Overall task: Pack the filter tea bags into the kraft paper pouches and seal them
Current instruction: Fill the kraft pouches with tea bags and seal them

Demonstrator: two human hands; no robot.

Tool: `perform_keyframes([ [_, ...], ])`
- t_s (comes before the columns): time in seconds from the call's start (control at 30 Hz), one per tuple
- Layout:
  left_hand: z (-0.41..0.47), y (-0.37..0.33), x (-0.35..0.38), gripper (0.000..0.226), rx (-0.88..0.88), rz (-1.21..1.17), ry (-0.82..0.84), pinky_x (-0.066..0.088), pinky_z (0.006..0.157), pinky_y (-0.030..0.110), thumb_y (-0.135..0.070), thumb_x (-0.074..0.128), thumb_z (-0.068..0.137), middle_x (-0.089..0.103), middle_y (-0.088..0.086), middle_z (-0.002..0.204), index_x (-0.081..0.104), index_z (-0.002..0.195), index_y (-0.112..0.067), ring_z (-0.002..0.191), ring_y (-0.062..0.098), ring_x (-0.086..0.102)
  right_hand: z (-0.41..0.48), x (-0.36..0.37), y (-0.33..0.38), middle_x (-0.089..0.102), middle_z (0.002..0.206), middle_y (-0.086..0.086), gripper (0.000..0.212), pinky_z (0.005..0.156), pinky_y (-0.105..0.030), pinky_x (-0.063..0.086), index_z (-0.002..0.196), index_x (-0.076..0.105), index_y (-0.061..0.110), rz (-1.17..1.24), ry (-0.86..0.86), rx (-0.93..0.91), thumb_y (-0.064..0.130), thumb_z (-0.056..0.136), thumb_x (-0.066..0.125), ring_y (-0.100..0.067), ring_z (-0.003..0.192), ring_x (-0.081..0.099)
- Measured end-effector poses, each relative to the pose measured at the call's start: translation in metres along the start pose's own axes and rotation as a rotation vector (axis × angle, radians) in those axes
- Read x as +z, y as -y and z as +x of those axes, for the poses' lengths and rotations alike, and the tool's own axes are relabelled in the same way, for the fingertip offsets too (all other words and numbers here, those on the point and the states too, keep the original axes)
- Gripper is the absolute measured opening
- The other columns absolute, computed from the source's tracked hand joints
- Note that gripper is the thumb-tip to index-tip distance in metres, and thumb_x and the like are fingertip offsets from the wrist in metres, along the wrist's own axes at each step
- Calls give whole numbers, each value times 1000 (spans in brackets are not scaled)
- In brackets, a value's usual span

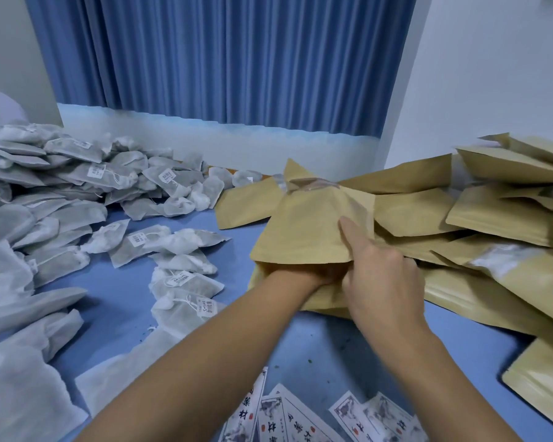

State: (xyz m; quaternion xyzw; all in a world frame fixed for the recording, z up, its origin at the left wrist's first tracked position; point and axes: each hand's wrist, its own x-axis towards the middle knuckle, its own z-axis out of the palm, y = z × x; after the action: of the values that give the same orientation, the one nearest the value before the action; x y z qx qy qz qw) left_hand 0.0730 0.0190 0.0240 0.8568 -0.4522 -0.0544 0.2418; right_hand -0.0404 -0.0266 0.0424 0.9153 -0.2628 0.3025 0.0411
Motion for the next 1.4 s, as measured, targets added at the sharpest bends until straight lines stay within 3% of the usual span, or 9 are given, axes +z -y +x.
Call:
perform_keyframes([
  [0.17, -29, -15, 21, 13, 153, 147, 19, 49, 73, 39, -22, 45, 96, 64, 10, 94, 56, 91, -16, 90, 36, 63, 6, 18, -24, 61, 84, -7, 71, 64, -36, 42, 133, 50, 37, 69, 103, 111, -4, 75, 46, -34, 71, 46],
  [0.3, -71, 7, 44, 24, 467, -21, -159, 49, 82, 36, -35, 60, 94, 63, 5, 101, 66, 98, -12, 96, 24, 60, 9, 25, -22, 65, 90, -6, 68, 69, -36, 45, 135, 49, 42, 51, 161, 68, 2, 80, 47, -34, 83, 60],
  [0.47, -92, 18, 29, 53, 359, -241, 415, 48, 90, 25, -48, 92, 63, 52, -16, 102, 67, 107, -32, 99, 5, 53, 12, 26, -26, 66, 87, -9, 70, 68, -35, 39, 137, 45, 44, 98, 176, 75, 3, 80, 47, -35, 76, 51],
  [0.6, -93, 10, 27, 47, 414, -100, 456, 44, 99, 29, -43, 92, 65, 48, -11, 103, 66, 101, -32, 104, 7, 46, 13, 27, -30, 69, 99, -9, 78, 69, -34, 38, 144, 41, 51, 126, 193, 87, 5, 81, 46, -35, 92, 60],
  [0.8, -96, 8, 23, 35, 324, -65, 534, 42, 69, 23, -39, 88, 74, 48, -12, 91, 61, 88, -22, 80, 4, 45, 13, 24, -28, 68, 102, -8, 79, 69, -34, 39, 146, 37, 52, 135, 220, 114, 5, 82, 45, -31, 82, 50],
  [0.97, -95, 11, 4, 34, 75, -617, 472, 24, 44, 26, -18, 69, 95, 39, 7, 57, 44, 72, -17, 47, 18, 32, 13, 21, -29, 68, 102, -9, 81, 71, -35, 44, 147, 38, 51, 144, 237, 102, 4, 81, 44, -29, 78, 44],
  [1.17, -59, 3, -3, 25, -476, -1512, -159, 21, 33, 15, 3, 48, 97, 35, -1, 53, 49, 76, -12, 36, 7, 26, 10, 19, -17, 65, 95, -9, 77, 67, -35, 43, 146, 33, 49, 126, 253, 58, 7, 82, 47, -32, 75, 47],
  [1.3, -34, -18, 6, 30, -432, -1857, -398, 61, 83, 35, 14, 53, 92, 75, 12, 104, 66, 115, -1, 90, 22, 74, 7, 22, -6, 58, 83, -5, 77, 65, -35, 46, 146, 31, 43, 79, 243, 0, 6, 81, 47, -34, 82, 58],
  [1.4, -36, -14, 15, 29, -325, -1371, -273, 51, 100, 32, -6, 60, 95, 71, 6, 120, 66, 123, -10, 114, 24, 65, 8, 19, -7, 59, 83, -5, 80, 63, -34, 39, 147, 29, 45, 3, 246, 10, 6, 80, 46, -32, 72, 48],
])
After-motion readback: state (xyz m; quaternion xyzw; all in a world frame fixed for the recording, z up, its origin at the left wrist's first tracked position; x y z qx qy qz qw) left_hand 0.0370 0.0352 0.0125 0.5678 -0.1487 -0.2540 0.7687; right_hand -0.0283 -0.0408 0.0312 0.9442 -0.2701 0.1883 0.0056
